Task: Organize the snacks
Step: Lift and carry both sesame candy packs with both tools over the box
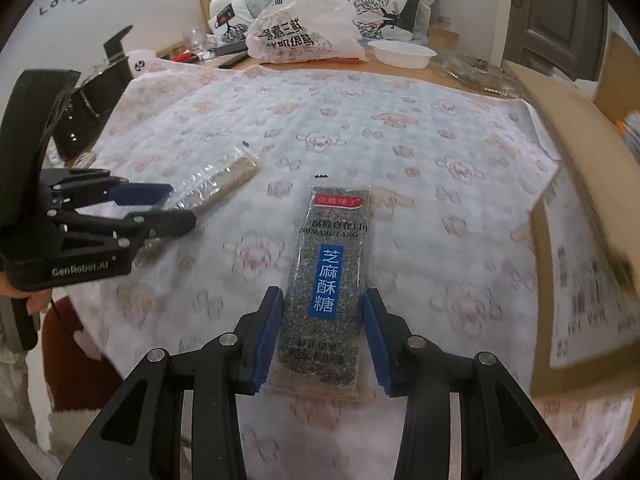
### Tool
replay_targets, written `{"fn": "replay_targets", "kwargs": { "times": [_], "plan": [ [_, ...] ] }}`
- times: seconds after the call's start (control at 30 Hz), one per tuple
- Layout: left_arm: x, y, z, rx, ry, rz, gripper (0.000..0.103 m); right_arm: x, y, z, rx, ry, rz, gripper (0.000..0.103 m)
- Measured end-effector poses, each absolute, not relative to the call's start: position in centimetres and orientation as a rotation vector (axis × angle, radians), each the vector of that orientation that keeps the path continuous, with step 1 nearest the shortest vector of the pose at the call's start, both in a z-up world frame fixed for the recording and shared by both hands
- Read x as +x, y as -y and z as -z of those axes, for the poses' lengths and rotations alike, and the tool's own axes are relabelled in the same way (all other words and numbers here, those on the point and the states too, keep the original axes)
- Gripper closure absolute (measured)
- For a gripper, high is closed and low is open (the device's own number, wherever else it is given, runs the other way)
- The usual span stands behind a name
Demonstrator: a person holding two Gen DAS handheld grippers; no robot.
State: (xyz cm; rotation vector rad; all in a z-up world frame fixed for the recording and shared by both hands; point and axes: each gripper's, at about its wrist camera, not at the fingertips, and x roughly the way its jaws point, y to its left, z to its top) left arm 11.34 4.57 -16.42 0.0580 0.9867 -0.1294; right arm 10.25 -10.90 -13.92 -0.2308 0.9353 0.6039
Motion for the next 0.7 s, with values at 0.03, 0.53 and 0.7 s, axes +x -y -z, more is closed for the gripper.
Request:
{"fn": "replay_targets", "kwargs": {
  "times": [0.03,0.53,0.7],
  "plan": [
    [11.1,-4.1,16.5,0.063,-0.983,0.134,0.062,10.0,11.2,13.9,-0.232,-0.933,-0.608,0.067],
    [12.9,-3.3,16.8,0.016,-0.936,0.037,0.053,10.2,11.4,14.4,-0.239,-0.85,-0.603,0.063],
    [13.4,-3.4,16.8,0.015,-0.919,0.029,0.058,11.0,11.0,14.5,-0.247,-0.831,-0.6,0.063]
  ]
}}
